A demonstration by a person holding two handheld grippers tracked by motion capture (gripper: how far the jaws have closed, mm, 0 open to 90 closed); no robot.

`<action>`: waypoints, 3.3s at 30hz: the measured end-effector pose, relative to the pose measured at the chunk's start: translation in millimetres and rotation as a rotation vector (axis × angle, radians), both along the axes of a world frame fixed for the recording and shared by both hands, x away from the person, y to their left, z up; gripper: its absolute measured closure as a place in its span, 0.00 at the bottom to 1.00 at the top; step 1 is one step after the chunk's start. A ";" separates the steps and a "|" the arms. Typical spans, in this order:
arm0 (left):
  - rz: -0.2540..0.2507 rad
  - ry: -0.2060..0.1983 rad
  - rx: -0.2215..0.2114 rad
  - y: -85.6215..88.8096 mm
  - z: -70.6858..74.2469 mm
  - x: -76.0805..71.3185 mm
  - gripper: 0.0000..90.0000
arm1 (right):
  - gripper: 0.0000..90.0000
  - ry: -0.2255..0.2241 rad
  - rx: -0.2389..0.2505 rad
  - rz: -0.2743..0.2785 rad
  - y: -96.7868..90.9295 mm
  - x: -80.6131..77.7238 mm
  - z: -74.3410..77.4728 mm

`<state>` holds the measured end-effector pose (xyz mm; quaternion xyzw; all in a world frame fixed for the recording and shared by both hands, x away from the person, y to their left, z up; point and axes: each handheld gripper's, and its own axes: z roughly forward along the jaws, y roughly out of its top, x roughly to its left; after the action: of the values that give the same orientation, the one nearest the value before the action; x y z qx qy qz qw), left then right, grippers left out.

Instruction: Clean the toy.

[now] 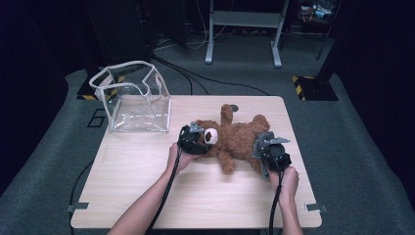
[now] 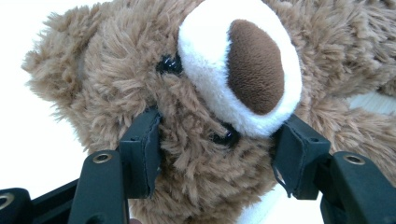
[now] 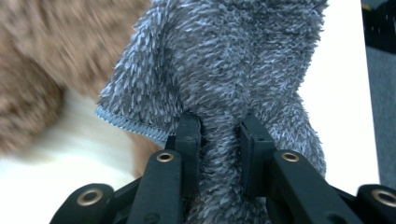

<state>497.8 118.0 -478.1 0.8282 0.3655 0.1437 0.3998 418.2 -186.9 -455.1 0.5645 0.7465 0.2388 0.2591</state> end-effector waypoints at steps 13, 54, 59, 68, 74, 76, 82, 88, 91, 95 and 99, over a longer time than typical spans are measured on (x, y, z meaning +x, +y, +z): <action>0.012 0.016 -0.002 -0.9 1.3 5.9 0.44 | 0.80 -0.083 0.029 0.141 41.4 -8.1 41.3; 0.005 -0.031 -0.020 2.6 1.0 4.9 0.42 | 0.81 -0.087 -0.009 0.146 64.2 17.6 35.6; 0.007 -0.084 -0.068 7.9 4.7 -0.9 0.35 | 0.81 -0.050 -0.026 0.115 70.5 38.4 25.8; 0.012 -0.169 -0.018 0.8 10.3 -24.9 0.24 | 0.82 -0.003 -0.033 0.090 64.8 53.9 19.5; 0.064 -0.157 0.026 -6.6 -6.5 -18.8 0.23 | 0.82 -0.003 -0.021 0.091 62.5 58.7 19.7; 0.074 -0.172 0.042 -8.4 -11.4 -17.6 0.25 | 0.82 -0.003 -0.009 0.085 62.0 58.5 19.4; 0.104 -0.172 0.031 -6.9 -12.2 -16.7 0.53 | 0.82 -0.025 0.027 0.086 58.2 53.8 21.1; 0.123 -0.148 0.023 -5.5 -10.5 -14.4 0.66 | 0.82 -0.121 0.051 0.106 56.4 28.9 41.0; 0.132 -0.143 0.013 -6.7 -10.2 -14.5 0.68 | 0.82 -0.156 0.049 0.153 68.4 12.9 49.1; 0.137 -0.130 0.005 -6.3 -9.0 -13.4 0.70 | 0.82 -0.120 0.009 0.174 86.3 14.9 34.3; 0.131 -0.116 0.008 -5.1 -8.0 -12.1 0.71 | 0.82 -0.073 0.001 0.168 86.6 26.3 8.4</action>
<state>485.7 112.9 -486.1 0.7944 0.3948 0.2186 0.4066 444.5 -100.3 -446.7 0.4909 0.7811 0.2805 0.2652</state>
